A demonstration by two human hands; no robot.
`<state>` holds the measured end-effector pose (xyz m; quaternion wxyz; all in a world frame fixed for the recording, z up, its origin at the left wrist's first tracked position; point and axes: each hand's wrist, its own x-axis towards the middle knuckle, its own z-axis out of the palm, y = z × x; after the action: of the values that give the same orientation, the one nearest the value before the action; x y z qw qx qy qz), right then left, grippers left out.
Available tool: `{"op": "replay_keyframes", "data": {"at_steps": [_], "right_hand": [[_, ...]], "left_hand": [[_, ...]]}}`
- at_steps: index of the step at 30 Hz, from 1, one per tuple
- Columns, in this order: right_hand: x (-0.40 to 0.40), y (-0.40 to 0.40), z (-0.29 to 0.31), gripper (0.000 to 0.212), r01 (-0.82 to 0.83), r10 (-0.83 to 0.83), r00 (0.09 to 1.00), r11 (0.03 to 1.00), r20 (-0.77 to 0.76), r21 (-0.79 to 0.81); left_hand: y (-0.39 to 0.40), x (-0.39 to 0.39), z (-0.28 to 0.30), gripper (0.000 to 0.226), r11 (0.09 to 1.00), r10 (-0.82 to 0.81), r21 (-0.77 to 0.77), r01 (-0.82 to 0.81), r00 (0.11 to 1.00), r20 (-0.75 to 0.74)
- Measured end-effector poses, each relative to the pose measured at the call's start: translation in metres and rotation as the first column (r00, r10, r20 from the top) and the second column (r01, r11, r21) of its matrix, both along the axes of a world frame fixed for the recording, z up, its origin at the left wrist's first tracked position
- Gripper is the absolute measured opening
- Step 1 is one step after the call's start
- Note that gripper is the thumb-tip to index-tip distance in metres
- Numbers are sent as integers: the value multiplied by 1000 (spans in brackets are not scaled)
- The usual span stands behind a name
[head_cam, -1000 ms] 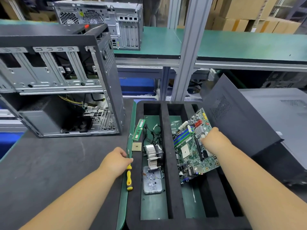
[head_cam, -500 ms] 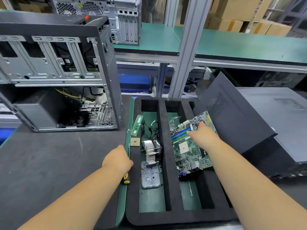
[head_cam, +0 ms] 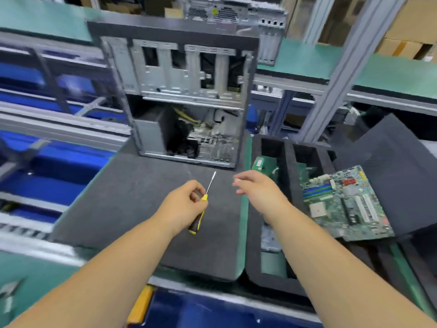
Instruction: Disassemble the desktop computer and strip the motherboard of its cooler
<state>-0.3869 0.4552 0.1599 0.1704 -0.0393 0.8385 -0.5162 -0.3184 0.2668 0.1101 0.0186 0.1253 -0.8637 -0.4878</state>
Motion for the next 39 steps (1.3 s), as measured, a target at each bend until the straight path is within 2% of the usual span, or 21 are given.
{"op": "replay_keyframes", "data": {"at_steps": [6,10,14,19,25,31,35,39], "right_hand": [[70,-104,-3,15,-169,170,985,985,26,-18],[116,-162,-9,17,-226,228,972,973,51,-54],[159,-207,-22,18,-240,248,967,964,62,-116],[196,-246,-37,20,-293,303,950,948,74,-125],[218,-262,-47,20,-337,342,937,939,69,-68],[218,-248,-52,21,-290,292,954,956,68,-43],[213,-242,-58,22,-267,268,961,963,68,-23],[212,-240,-62,23,-271,271,958,963,88,-17]], "left_hand": [[-92,88,0,16,995,98,-9,-98,994,-44],[-152,154,-12,16,971,218,-92,-220,976,-28],[-204,224,-35,13,914,376,-207,-349,921,107],[-250,292,-69,11,836,508,-381,-395,819,265],[-267,322,-104,11,779,566,-513,-361,758,325],[-276,320,-117,29,685,613,-679,-264,713,340],[-281,323,-117,44,601,666,-786,-147,635,391],[-282,326,-118,40,648,664,-752,-122,573,480]]}}
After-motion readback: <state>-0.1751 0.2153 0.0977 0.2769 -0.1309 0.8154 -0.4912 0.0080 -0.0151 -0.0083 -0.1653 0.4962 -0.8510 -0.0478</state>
